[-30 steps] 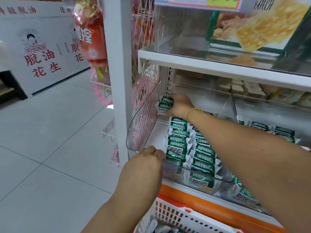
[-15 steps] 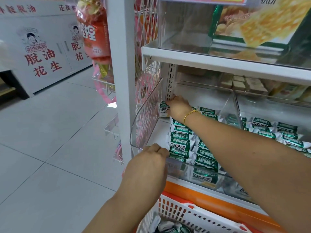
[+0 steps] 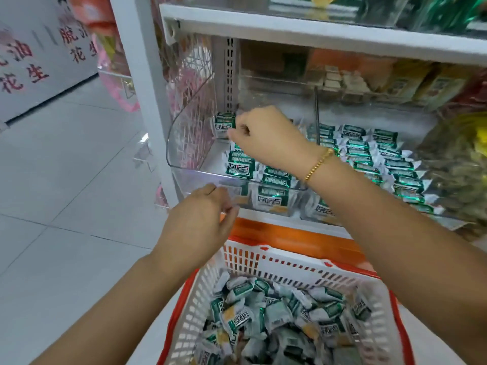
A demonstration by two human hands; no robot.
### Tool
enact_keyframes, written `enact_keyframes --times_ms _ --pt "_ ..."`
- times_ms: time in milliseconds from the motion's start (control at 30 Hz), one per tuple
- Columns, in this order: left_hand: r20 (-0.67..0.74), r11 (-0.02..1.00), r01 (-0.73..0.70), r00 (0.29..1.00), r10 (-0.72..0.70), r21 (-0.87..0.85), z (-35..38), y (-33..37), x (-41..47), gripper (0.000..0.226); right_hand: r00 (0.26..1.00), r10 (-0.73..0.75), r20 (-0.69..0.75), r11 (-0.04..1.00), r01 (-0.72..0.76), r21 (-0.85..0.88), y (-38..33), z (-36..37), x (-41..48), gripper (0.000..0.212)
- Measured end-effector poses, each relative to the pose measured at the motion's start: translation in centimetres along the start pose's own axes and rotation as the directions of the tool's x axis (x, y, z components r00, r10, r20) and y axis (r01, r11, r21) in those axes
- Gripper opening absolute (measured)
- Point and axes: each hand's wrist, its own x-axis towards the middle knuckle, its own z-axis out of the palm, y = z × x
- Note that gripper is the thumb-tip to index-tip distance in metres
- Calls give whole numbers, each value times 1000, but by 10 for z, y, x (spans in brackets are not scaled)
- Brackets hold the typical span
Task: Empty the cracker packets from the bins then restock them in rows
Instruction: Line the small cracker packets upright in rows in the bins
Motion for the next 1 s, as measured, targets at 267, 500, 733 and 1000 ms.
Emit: enact_keyframes --times_ms 267,500,733,1000 --pt "561 981 81 811 -167 175 80 -11 -82 25 899 69 432 964 -171 201 36 76 -172 33" --pt "706 937 257 618 -346 235 138 -34 -142 32 635 325 700 901 -434 -24 90 178 -272 46" --pt "666 806 575 548 -506 140 205 -22 -155 52 636 442 633 834 -551 -29 114 229 -335 58" --pt "646 737 665 511 -568 121 255 -19 -160 45 636 611 472 755 -648 -103 114 236 -343 53"
